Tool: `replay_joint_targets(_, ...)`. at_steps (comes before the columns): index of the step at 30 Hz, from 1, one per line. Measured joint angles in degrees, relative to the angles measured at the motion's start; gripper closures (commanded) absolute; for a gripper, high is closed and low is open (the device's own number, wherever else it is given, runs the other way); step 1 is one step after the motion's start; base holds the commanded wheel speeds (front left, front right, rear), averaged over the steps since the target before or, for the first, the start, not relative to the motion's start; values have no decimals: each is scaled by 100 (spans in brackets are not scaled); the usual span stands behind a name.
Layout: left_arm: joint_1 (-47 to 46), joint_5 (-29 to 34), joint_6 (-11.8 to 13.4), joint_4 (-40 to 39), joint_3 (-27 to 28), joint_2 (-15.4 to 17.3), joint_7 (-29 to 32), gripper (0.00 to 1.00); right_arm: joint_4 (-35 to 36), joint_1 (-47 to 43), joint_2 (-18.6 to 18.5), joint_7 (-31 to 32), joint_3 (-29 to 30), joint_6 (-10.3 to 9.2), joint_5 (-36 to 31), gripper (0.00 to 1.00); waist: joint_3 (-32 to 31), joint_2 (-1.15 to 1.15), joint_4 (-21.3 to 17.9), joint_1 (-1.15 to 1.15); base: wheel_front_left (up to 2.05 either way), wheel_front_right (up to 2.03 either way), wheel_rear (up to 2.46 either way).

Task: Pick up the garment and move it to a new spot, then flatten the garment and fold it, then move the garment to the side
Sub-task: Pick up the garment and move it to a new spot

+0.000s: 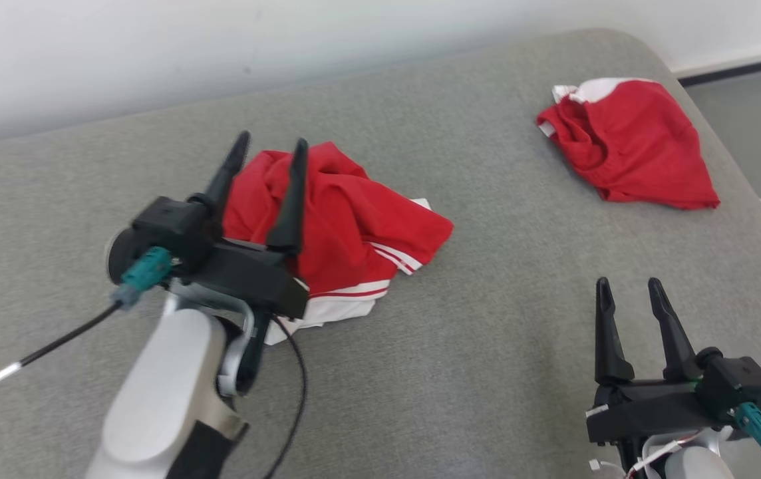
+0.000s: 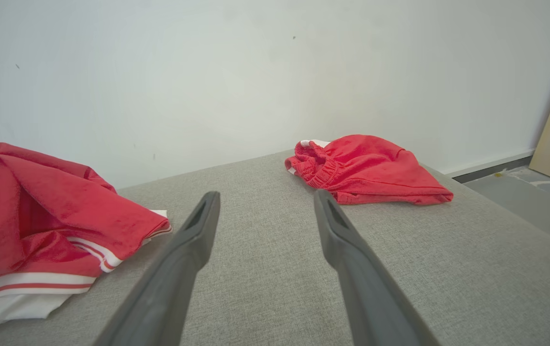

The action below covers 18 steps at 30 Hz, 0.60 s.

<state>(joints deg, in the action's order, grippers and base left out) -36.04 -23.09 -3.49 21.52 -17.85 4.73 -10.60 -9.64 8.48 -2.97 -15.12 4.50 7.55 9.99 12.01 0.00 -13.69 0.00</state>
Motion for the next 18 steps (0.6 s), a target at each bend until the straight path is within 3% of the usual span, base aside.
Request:
replay_joint_targets(8,385,29,201,-620,417,577,-212,0,49,-195,1,-1,58,0,-52,0,-294,0,384,0,0,0,0)
replay_joint_targets(14,1217,204,360,-962,802,1040,-396,0,64,-287,3,0,35,0,-99,0,-533,0,625,0,0,0,0)
replay_joint_targets(18,1870,292,490,-1124,1071,1163,-428,0,62,-380,2,-1,55,0,-156,0,-690,0,747,0,0,0,0)
